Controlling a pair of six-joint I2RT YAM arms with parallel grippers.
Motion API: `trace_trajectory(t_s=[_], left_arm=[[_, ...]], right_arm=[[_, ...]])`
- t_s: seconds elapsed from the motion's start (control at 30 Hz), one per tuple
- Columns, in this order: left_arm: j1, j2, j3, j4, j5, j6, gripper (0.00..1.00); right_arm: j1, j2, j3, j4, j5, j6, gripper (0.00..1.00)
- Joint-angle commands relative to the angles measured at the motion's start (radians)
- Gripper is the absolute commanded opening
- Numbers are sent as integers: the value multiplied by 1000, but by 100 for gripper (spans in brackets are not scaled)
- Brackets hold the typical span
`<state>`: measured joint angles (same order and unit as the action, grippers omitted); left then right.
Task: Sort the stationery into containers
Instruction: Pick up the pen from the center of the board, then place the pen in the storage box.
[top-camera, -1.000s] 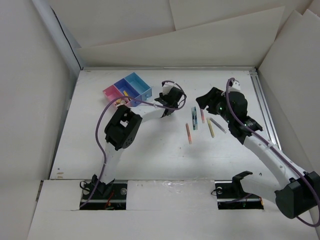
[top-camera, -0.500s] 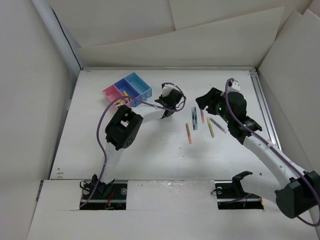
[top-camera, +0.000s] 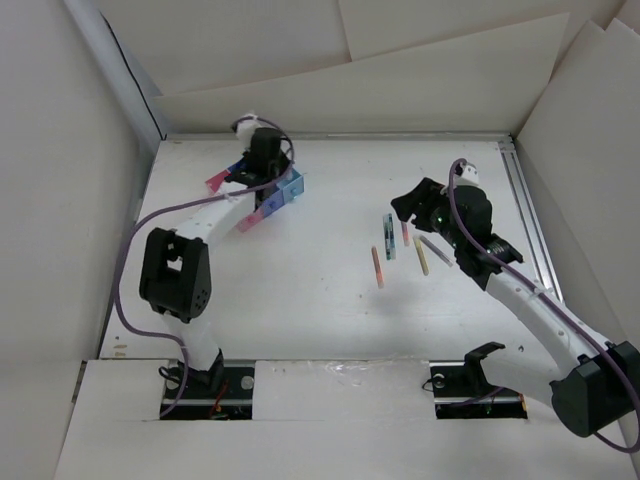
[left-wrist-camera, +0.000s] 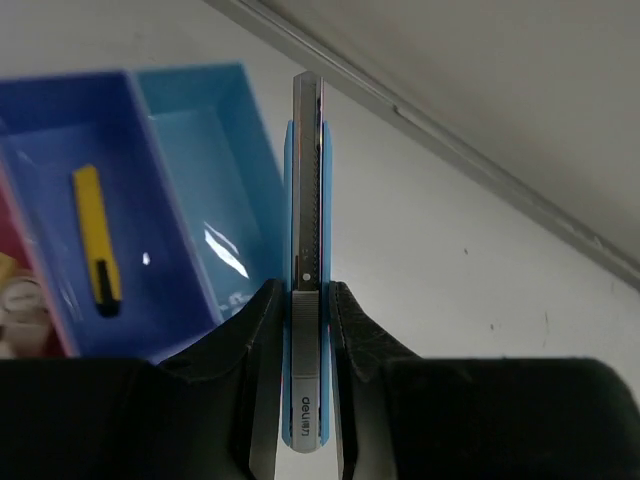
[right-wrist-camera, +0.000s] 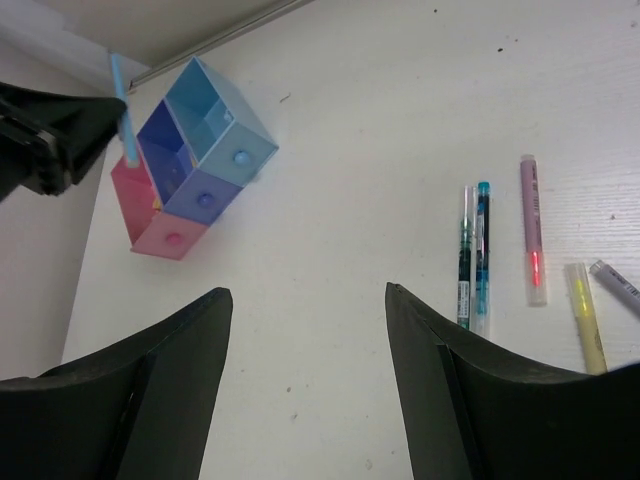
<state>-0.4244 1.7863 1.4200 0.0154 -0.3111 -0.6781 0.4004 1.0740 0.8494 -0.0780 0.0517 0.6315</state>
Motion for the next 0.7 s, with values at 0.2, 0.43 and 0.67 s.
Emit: trace_trajectory(t_s=[0.2, 0.43, 0.67], left_arm=[[196, 34, -15, 9, 63, -54, 0], [205, 94, 22, -28, 3, -43, 0], [205, 104, -12, -17, -63, -34, 7]], right_arm=[[8, 0, 0, 30, -9, -13, 69], [8, 9, 0, 30, 5, -13, 69], [17, 9, 0, 30, 10, -13, 69]])
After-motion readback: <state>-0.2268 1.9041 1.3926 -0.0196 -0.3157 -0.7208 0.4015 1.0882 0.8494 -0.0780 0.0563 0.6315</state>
